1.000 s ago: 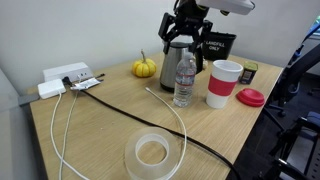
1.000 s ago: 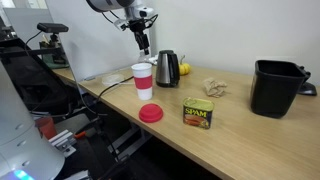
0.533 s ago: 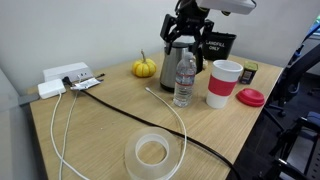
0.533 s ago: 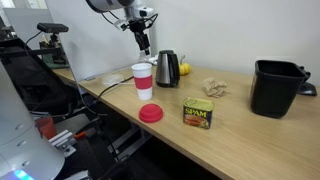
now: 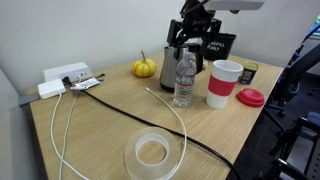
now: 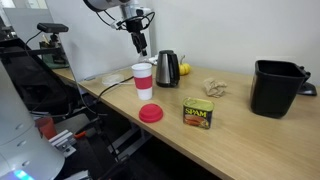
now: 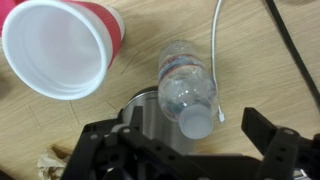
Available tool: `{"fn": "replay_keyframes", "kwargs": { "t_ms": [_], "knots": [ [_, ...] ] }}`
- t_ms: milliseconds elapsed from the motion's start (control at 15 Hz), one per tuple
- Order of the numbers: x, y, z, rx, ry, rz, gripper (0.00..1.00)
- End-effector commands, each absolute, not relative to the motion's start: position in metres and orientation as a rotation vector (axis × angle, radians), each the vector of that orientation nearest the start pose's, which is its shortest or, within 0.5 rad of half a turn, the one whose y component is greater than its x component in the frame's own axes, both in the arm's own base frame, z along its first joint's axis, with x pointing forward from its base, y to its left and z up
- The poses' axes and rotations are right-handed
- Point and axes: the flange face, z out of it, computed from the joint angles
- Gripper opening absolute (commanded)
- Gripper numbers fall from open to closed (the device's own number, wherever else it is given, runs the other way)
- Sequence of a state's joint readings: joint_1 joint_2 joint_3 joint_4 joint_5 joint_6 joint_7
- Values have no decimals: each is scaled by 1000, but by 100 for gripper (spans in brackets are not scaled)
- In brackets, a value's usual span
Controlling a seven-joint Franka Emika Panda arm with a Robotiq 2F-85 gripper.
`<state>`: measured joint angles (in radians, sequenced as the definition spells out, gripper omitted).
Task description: Pick up the water bottle and move it to the right.
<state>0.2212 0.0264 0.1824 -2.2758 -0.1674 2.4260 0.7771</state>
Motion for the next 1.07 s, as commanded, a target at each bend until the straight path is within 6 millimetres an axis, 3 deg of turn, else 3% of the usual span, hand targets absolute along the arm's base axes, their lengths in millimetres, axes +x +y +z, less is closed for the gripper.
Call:
{"fn": "replay_keyframes", "kwargs": {
  "t_ms": [0,67,133,600,733,1000],
  "knots": [
    [487,210,355,-3145,426,-255,100],
    [488,210,353,-3138,435,-261,83],
    [489,210,352,-3130,451,-262,74],
    [489,210,351,-3119,495,-264,23],
    [489,210,352,-3117,500,-269,14],
    [489,209,354,-3116,498,-275,10]
  ]
}}
